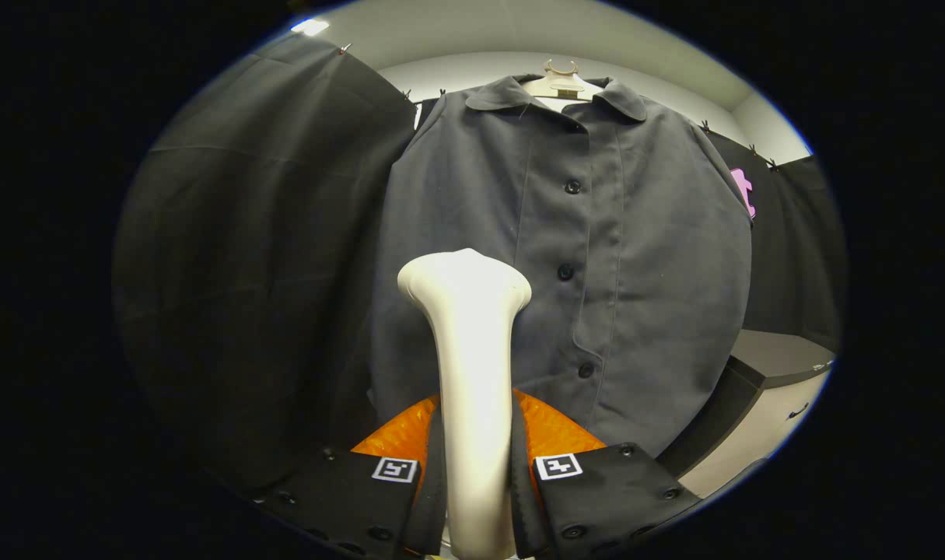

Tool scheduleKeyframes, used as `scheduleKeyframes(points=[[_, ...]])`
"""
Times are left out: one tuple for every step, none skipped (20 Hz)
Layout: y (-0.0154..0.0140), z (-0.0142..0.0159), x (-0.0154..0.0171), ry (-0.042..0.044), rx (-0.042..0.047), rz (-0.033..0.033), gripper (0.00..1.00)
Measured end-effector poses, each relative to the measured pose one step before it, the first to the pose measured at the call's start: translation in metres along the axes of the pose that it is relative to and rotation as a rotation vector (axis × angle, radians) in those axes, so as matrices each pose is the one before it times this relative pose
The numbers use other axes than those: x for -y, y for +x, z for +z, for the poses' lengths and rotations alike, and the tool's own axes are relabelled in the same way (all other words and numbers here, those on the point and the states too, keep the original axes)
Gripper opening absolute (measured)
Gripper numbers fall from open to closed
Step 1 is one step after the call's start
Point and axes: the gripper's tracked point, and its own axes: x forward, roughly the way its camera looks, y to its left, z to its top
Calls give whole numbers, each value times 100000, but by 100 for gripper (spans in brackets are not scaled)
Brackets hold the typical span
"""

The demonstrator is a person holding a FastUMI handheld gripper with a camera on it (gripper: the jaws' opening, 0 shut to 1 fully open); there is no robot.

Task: Iron the clothes twice with a garment steamer, once on the left side and once on the right side.

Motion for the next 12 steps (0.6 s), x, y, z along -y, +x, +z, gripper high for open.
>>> scheduleKeyframes(points=[[-40,-764,-149,-335,-917,340,41],[-186,-787,-41,-597,-1139,211,41],[-3,-840,-25,-665,-1663,229,41],[-176,-943,-137,-298,-1564,351,41],[7,-806,-71,17,-1481,429,41],[0,-827,-92,41,-1430,276,41],[-57,-572,-103,239,-1020,129,41],[-9,-402,-240,405,-607,69,41],[27,-393,-111,184,-932,87,41],[119,-261,-88,253,-590,120,41],[-29,-222,-104,371,-519,54,42],[-129,-20,55,244,-142,-100,42]])
